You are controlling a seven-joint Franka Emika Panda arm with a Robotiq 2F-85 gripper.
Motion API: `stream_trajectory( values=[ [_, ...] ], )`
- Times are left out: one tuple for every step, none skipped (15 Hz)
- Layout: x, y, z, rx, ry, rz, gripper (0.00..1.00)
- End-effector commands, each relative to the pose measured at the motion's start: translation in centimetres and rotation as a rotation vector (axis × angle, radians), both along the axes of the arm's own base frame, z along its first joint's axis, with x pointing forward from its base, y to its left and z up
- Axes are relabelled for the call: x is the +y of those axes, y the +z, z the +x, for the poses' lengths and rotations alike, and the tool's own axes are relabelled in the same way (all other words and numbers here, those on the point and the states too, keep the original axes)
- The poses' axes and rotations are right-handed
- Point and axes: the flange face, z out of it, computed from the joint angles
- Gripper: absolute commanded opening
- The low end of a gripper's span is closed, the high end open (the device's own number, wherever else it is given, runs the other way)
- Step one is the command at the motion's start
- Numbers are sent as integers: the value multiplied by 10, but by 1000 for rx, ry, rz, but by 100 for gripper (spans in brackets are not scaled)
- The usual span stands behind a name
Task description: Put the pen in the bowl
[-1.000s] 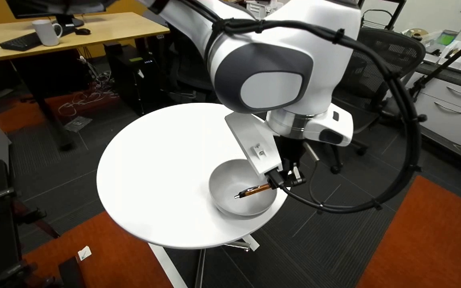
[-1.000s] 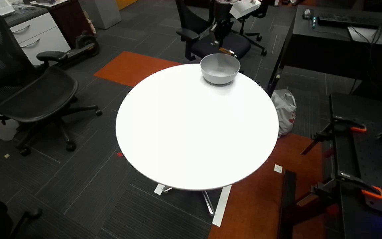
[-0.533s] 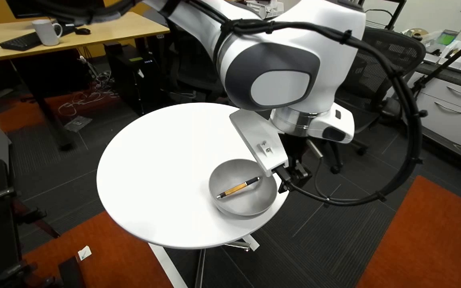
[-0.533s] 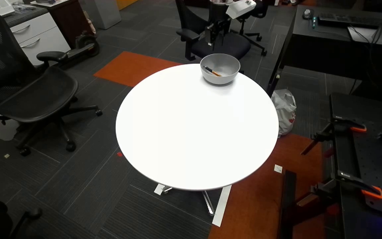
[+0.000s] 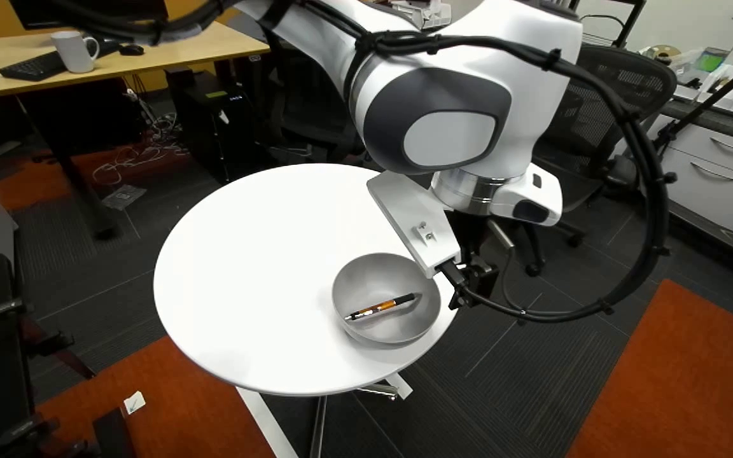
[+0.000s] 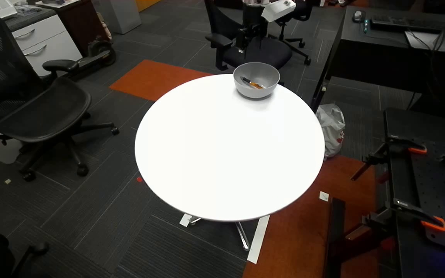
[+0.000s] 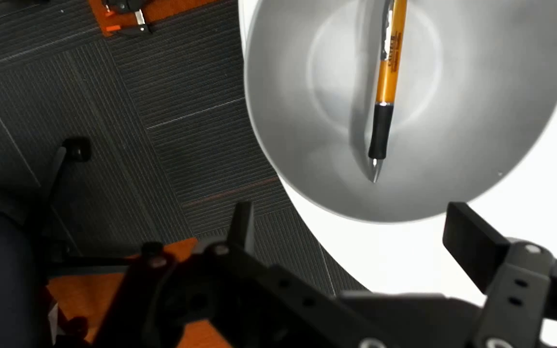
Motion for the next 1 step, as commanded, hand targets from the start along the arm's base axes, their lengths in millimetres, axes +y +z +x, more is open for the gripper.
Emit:
stream_trajectory(
  values=[
    [-1, 0, 1, 1, 1, 1, 100]
  ],
)
